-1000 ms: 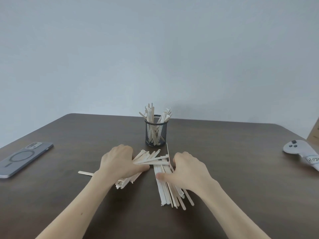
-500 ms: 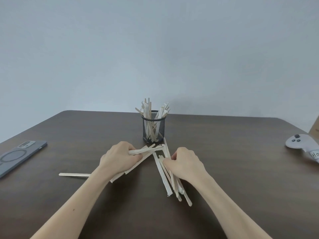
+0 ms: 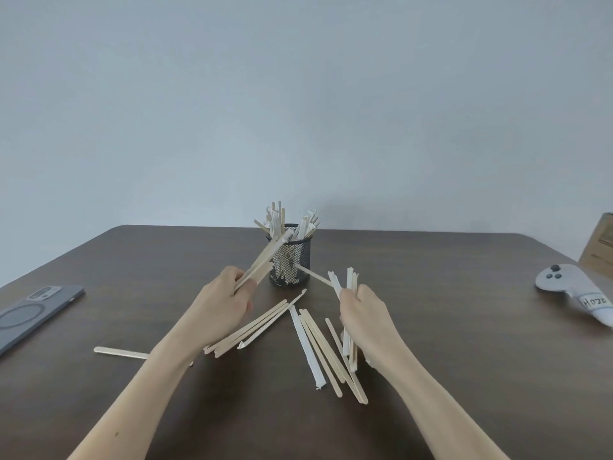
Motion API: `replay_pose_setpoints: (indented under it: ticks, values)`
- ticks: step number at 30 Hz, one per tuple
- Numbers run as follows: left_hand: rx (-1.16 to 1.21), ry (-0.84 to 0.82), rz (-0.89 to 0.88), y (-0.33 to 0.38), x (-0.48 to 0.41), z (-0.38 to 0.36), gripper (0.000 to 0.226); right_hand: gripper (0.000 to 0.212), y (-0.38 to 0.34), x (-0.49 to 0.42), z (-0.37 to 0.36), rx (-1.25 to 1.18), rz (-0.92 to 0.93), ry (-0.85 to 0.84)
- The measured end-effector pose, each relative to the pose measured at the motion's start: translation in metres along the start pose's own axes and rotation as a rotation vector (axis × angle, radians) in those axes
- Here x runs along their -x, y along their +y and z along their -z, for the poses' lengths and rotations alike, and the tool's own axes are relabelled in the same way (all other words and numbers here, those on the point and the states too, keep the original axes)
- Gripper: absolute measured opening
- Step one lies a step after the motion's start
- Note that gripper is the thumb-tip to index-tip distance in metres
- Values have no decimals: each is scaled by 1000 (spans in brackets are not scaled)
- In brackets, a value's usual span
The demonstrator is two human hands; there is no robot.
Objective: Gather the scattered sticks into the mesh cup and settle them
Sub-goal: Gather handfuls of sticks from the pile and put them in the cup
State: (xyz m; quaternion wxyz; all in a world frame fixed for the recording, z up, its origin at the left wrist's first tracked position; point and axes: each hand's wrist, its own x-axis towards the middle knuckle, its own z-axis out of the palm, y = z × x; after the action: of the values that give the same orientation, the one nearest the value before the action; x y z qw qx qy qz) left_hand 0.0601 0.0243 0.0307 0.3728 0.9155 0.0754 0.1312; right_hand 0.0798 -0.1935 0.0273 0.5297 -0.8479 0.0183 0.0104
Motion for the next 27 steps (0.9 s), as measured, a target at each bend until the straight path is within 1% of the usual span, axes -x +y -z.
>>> replay_pose_setpoints:
  ticks: [4,6,8,10,13,16,18,20,22,24,25,27]
  values:
    - [47,23,-44,4,3,0,27,26,3,1,0,-77,41,25]
    - [90,31,-37,6,3,-1,38,24,1,1,0,-208,49,14]
    - [160,39,-21,8,3,-3,45,22,-2,3,0,-376,24,-39]
    - [285,41,-3,12,5,-5,44,22,-7,4,-1,-539,-14,-99]
    - [493,22,37,16,8,-6,42,22,-12,5,-3,-752,-59,-139]
    - [598,-4,25,20,11,-9,37,17,-16,6,-3,-897,-104,-178]
    - [614,16,4,22,11,-11,42,14,-18,6,-5,-907,-93,-218]
    - [636,47,-5,24,12,-14,43,18,-17,6,-8,-845,-44,-242]
    - [673,80,-20,26,14,-16,44,25,-14,7,-11,-683,74,-205]
    - [706,129,-49,28,15,-16,46,39,-12,9,-14,-540,222,-149]
    - [718,159,-69,29,16,-16,46,44,-12,9,-15,-506,278,-119]
    - [731,225,-108,32,17,-17,46,46,-13,9,-17,-495,361,-63]
